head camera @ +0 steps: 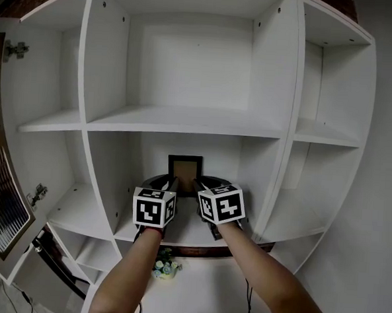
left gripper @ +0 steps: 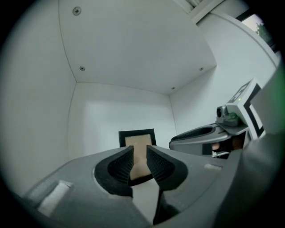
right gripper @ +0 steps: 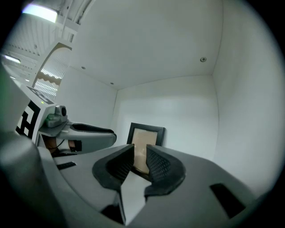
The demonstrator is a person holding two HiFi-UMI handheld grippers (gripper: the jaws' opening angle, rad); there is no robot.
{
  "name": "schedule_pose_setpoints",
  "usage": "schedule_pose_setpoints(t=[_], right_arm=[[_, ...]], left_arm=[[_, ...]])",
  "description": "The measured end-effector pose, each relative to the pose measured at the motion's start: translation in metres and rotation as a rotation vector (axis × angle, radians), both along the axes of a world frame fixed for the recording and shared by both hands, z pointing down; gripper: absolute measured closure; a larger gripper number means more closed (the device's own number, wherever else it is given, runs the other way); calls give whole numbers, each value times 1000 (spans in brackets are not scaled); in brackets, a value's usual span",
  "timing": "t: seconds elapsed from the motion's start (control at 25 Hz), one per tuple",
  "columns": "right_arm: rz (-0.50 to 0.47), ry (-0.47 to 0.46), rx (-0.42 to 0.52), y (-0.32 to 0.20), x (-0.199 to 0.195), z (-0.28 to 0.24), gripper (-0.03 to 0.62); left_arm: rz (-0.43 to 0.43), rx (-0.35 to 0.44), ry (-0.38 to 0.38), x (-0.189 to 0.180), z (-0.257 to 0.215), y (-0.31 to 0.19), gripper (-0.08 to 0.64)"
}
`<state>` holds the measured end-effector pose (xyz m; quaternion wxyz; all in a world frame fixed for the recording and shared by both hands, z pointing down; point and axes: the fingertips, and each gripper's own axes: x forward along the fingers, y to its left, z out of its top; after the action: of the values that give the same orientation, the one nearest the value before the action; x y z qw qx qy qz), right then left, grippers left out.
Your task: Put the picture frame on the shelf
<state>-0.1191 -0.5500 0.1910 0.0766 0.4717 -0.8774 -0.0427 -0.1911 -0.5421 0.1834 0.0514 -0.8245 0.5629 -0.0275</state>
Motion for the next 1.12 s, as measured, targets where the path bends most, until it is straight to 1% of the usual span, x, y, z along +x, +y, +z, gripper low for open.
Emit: schedule_pose_setpoints(t=[0.16,0.24,0.4,0.56,0.84,0.96,1.12], right_arm=[[-30,-4,21,24,5,-3,524],[-47,-7,31,38,7,-3,536],[-69,-10,45,63,12,-1,549],[-87,-12,50,84,15,0,558],[-122,-6,63,122,19,1,574],[-142,1,63,145,21,6,575],[-159,-12,77,179,26,12,577]], left_arm=[[31,34,14,5,-5,24,466],[51,38,20,8,-3,35,469],[70,44,8,14,-1,55,485],[89,46,9,19,3,75,499],[112,49,-13,29,7,115,544],[127,49,-15,32,11,135,549],[141,66,-22,34,15,164,549]])
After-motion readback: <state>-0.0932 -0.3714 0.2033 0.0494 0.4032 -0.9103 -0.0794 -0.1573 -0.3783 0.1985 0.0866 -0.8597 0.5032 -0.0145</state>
